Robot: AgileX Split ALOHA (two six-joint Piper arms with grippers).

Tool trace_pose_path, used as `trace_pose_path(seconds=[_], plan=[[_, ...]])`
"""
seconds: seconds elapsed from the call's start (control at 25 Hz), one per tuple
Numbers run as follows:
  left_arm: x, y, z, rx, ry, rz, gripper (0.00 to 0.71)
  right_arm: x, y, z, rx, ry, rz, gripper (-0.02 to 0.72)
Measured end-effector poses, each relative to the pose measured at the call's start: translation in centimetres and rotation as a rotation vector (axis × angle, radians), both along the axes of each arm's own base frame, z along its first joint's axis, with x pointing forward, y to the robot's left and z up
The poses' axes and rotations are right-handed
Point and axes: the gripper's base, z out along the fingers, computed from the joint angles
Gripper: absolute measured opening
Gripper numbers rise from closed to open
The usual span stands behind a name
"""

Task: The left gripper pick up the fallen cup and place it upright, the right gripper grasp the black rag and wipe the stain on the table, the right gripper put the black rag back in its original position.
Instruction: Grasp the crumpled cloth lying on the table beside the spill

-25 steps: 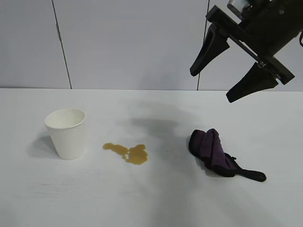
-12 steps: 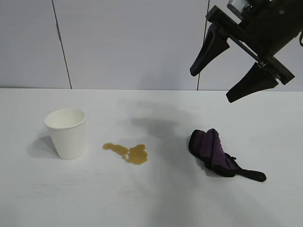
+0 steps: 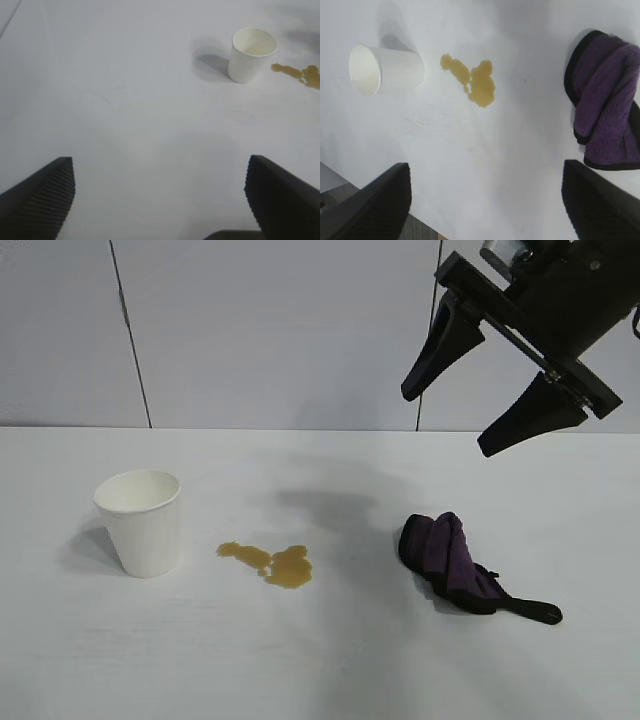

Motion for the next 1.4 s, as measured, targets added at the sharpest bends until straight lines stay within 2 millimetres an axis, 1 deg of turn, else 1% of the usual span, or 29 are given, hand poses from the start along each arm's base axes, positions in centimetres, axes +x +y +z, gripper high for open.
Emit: trace_pose_path(seconds=[0.2, 0.32, 1.4], plan=[[0.9, 0.0, -1.3, 0.000, 0.005, 0.001, 0.663, 0.0, 0.0, 0.0, -0.001, 0.000, 0.000, 0.566], [1.0, 0.0, -1.8, 0.000, 0.022, 0.001, 0.663, 0.0, 0.0, 0.0, -0.001, 0.000, 0.000, 0.566], [1.1, 0.0, -1.9, 0.000, 0.026, 0.000, 0.663, 0.0, -0.1, -0.1, -0.013, -0.001, 0.006, 0.566]])
